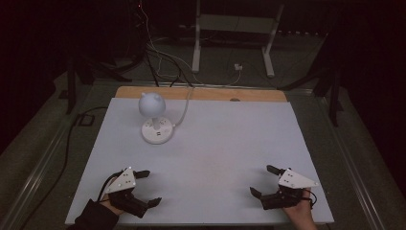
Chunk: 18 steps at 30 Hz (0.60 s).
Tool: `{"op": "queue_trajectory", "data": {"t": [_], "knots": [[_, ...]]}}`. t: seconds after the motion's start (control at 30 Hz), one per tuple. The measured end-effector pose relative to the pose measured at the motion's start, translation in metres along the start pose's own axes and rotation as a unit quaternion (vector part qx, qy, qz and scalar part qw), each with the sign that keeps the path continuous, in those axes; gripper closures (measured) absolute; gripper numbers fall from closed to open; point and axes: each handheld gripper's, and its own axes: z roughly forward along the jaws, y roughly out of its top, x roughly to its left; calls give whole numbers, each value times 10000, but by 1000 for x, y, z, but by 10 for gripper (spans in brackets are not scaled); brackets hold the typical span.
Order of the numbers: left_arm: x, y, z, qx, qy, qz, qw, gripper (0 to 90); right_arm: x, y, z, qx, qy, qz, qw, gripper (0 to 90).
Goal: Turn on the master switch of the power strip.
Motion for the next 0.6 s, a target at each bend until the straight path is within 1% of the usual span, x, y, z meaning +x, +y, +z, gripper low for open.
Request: {"op": "queue_trajectory", "data": {"t": [0.2,0.23,0.33,0.37,0.4,0.47,0.5,0.6], "knots": [[0,0,0,71,-47,73,9999,1,1,0,0,-26,-85,-95,9999,0],[0,-1,0,101,-105,74,9999,1,2,1,0,-38,-81,-108,9999,0],[0,-1,1,166,-116,104,9997,1,4,1,0,-42,-40,-98,9999,0],[-1,-1,1,176,-141,103,9997,1,5,1,0,-53,-18,-82,10000,0],[-1,0,2,237,-174,139,9995,1,5,2,0,-64,-8,-88,9999,0],[-1,0,2,253,-190,149,9994,1,5,2,0,-67,-9,-94,9999,0],[-2,0,3,301,-233,176,9991,1,6,2,0,-76,12,-41,10000,0],[-3,1,3,319,-268,190,9990,1,7,3,-1,-99,30,-23,9999,0]]}}
